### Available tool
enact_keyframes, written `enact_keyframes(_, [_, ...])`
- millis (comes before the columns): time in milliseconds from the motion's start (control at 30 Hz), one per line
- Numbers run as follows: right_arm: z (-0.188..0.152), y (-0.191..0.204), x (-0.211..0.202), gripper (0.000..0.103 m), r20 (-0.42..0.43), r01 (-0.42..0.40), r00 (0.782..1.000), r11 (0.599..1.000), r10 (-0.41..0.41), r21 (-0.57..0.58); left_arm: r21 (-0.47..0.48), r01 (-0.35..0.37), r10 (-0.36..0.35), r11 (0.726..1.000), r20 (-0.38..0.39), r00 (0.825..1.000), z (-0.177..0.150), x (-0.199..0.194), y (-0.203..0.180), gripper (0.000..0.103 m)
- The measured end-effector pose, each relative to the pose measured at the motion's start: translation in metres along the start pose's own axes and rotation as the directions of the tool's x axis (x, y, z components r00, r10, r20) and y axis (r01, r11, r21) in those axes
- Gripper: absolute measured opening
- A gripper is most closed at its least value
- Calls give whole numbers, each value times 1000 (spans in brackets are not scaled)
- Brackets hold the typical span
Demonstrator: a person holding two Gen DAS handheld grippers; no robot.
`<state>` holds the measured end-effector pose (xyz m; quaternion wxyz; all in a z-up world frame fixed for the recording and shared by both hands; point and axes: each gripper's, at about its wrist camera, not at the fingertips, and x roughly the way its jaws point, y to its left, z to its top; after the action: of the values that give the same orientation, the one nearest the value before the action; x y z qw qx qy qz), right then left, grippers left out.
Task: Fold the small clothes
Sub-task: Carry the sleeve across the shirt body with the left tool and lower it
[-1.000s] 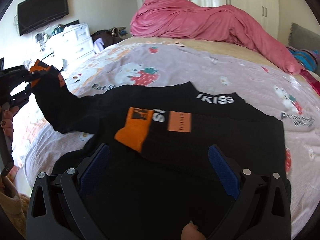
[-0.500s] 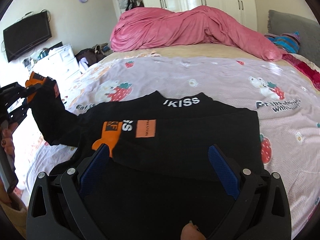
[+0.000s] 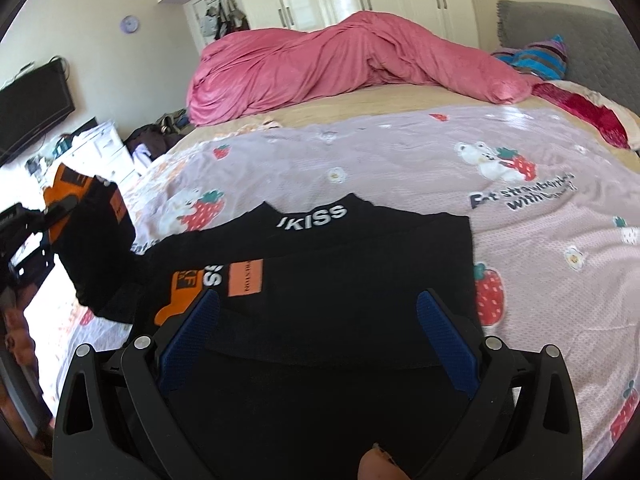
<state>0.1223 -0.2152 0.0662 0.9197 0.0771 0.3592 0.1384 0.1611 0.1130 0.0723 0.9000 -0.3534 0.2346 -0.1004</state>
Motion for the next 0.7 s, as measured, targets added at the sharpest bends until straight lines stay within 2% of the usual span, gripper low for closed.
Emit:
enact_keyframes(300, [5,-26,-8,99,17,31,999,997,-32,72,29,59,-55,998,-124,991,-23,29,-15,9])
enact_keyframes(433, [6,-33,-11,99,25,38,999,995,-41,91,36,82,-74,996,-191,979,-38,45,-20,9])
enact_keyframes(700, [6,-42,-13,99,28,46,998,993,-49,113,70,87,-62,994,-302,951,-68,74,-28,9])
